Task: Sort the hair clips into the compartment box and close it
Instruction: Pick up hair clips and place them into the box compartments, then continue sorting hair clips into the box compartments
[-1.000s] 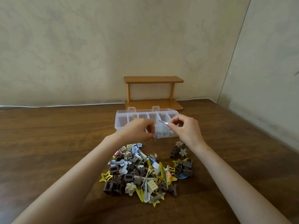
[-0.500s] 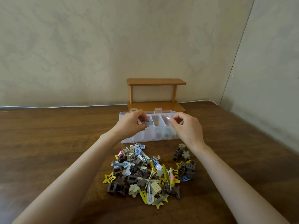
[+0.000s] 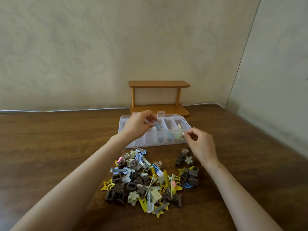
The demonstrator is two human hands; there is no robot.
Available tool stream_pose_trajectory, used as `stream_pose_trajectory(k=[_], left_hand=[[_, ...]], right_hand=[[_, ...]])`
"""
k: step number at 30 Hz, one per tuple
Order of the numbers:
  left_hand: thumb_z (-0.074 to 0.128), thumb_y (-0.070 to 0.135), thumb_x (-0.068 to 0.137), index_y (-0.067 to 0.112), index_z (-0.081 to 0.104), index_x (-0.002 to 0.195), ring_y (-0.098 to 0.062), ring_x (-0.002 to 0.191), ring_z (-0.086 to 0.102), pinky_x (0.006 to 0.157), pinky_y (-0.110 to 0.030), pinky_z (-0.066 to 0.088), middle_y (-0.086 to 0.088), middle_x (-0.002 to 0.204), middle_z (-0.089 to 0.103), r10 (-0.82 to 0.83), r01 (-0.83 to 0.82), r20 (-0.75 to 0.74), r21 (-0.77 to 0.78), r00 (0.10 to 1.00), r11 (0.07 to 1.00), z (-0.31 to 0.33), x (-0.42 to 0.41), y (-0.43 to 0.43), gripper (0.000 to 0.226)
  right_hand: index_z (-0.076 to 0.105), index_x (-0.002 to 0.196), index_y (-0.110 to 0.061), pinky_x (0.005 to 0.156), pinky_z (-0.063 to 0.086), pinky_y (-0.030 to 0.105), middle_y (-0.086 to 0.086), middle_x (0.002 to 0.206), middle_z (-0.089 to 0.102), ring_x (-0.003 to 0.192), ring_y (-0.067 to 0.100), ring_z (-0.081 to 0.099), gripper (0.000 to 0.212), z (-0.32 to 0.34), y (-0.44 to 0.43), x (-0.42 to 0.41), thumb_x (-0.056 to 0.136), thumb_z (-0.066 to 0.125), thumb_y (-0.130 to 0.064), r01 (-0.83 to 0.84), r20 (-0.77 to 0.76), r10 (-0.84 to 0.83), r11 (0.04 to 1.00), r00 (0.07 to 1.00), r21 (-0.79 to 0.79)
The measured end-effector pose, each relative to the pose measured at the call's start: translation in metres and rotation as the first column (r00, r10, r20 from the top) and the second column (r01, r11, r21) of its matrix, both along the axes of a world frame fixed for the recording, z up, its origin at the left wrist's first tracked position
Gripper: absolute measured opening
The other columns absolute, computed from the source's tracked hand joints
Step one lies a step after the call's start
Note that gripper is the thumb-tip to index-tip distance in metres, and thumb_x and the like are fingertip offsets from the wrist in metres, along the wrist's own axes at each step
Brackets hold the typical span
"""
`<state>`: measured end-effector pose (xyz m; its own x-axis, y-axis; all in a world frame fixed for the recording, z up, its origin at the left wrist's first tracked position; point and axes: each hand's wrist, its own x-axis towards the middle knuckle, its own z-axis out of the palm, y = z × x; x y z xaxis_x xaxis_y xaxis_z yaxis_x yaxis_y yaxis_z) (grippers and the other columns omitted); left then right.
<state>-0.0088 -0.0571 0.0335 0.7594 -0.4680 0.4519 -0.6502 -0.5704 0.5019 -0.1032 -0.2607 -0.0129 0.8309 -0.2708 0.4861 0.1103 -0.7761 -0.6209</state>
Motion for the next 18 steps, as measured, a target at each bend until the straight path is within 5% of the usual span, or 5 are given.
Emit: stream_pose_trajectory(k=[7, 11, 18], left_hand=[[0.058, 0.017, 0.089, 0.013, 0.061, 0.106, -0.017, 0.091, 0.058, 0.084, -0.034, 0.052, -0.005, 0.107, 0.064, 0.046, -0.037, -0.062, 0.131, 0.997, 0.991, 0.012, 0.03, -0.029, 0.018], [0.057, 0.02, 0.09, 0.014, 0.061, 0.104, -0.018, 0.094, 0.057, 0.084, -0.036, 0.051, -0.005, 0.109, 0.059, 0.096, -0.098, 0.029, 0.106, 0.995, 0.989, 0.011, 0.027, -0.028, 0.016], [0.059, 0.018, 0.088, 0.016, 0.062, 0.099, -0.01, 0.08, 0.054, 0.076, -0.029, 0.051, 0.001, 0.106, 0.058, -0.035, 0.028, 0.072, 0.084, 0.997, 0.996, 0.008, -0.014, -0.024, 0.012]], right_hand=[[0.066, 0.084, -0.02, 0.059, 0.039, 0.014, -0.01, 0.077, 0.063, 0.071, 0.002, 0.058, 0.009, 0.001, 0.001, -0.002, 0.09, 0.06, -0.023, -0.043, 0.005, 0.043, 0.999, 0.999, 0.001], [0.067, 0.089, -0.019, 0.061, 0.043, 0.016, -0.009, 0.08, 0.063, 0.075, 0.003, 0.059, 0.009, 0.002, -0.001, -0.001, 0.09, 0.06, -0.023, -0.043, 0.012, 0.043, 0.999, 0.999, 0.007], [0.068, 0.092, -0.016, 0.059, 0.037, 0.013, -0.006, 0.083, 0.065, 0.076, 0.006, 0.06, 0.011, 0.004, 0.003, -0.003, 0.09, 0.06, -0.024, -0.062, 0.002, 0.062, 0.998, 0.998, -0.009]])
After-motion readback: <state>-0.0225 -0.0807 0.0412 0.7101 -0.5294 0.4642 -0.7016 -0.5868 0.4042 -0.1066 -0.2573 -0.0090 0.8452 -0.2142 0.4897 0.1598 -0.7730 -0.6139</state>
